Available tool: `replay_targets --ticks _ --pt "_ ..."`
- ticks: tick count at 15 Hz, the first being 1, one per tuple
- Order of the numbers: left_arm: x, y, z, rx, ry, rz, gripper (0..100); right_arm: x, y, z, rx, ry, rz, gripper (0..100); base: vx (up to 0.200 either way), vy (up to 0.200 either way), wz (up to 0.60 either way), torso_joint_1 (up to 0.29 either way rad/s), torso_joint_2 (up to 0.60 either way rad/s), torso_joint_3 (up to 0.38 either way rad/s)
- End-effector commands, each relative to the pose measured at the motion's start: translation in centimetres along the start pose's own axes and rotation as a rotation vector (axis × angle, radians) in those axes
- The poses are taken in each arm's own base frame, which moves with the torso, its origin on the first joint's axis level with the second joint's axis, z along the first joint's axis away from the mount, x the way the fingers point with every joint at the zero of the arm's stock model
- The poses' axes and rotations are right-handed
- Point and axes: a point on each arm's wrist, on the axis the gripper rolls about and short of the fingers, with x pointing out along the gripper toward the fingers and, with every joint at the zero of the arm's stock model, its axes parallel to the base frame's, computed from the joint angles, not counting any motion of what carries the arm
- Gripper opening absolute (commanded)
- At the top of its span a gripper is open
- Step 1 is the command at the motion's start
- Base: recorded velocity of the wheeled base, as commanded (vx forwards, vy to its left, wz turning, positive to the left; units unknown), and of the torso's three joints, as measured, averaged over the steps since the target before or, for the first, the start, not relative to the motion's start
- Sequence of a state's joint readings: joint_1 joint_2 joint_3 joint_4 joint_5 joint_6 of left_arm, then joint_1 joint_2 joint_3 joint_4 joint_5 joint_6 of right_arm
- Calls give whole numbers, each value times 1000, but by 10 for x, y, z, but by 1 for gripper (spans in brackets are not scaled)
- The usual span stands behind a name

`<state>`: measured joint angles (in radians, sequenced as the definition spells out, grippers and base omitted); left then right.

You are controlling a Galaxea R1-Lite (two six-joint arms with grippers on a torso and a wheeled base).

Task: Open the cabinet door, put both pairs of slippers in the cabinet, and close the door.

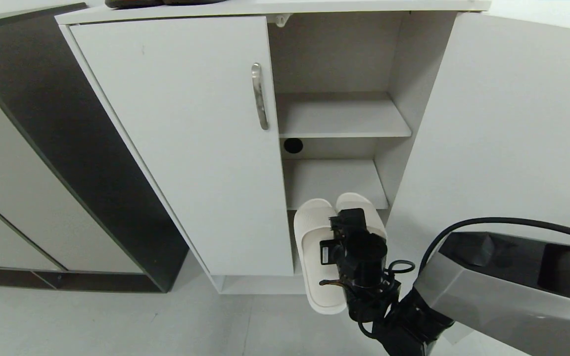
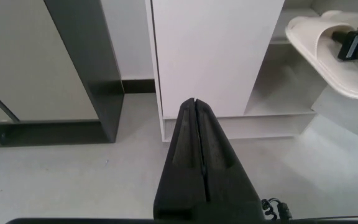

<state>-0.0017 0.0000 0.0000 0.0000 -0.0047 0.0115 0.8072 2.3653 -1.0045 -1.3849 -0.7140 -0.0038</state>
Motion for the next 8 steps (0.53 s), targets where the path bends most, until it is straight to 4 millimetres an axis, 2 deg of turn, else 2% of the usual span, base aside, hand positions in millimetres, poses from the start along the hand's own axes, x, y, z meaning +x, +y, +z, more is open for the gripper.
replay_targets --ticks 1,8 --pt "0 0 0 1 0 0 0 1 -3 -22 -53 32 -8 0 0 0 0 2 2 -154" --pt "0 0 0 5 2 0 0 9 -10 -24 -18 41 -34 0 0 0 0 0 0 -14"
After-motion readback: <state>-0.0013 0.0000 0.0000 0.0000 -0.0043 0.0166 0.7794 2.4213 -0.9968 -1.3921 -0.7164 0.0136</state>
